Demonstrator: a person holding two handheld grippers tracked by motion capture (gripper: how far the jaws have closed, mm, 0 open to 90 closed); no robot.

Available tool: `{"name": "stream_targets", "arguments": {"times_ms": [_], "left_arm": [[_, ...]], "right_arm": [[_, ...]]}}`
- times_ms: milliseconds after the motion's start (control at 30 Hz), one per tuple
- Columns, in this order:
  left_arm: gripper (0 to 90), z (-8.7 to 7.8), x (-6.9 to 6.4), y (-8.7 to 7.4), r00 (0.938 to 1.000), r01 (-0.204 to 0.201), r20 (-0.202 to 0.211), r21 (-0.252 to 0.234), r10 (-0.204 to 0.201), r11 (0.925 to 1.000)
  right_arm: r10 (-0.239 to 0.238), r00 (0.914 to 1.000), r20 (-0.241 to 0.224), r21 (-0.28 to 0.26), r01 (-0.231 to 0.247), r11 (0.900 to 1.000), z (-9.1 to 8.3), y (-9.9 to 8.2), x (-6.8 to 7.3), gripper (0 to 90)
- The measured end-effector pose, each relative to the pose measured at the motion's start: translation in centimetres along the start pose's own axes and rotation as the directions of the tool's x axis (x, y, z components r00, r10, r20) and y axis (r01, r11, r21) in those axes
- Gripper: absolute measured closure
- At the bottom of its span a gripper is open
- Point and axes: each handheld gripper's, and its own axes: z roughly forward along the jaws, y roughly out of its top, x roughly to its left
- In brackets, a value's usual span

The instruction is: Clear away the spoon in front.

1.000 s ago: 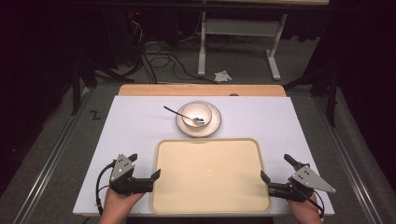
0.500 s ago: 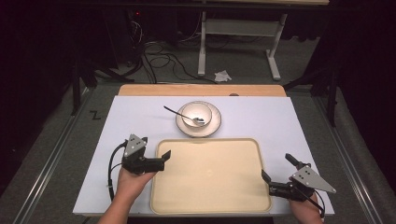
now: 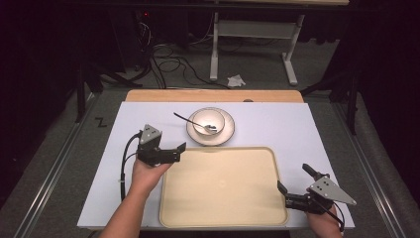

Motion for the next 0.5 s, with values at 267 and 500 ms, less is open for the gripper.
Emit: {"name": "stream_targets", "arguments": {"times_ms": [267, 500], "left_arm": [[2.6, 2.2, 1.0, 1.4, 1.0, 0.001, -0.005, 0.022, -0.001, 0.9997], [5.3, 4.0, 1.7, 2.5, 0.9994, 0.029, -0.021, 0.025, -0.028, 0.9993]], "right_arm": [[0.01, 1.0, -0.001, -0.003, -0.01, 0.9999, -0.1, 0.0, 0.0, 0.4], [0.012, 0.9999, -0.004, 0.0, -0.012, 0.9999, 0.0, -0.3, 0.0, 0.4]]}}
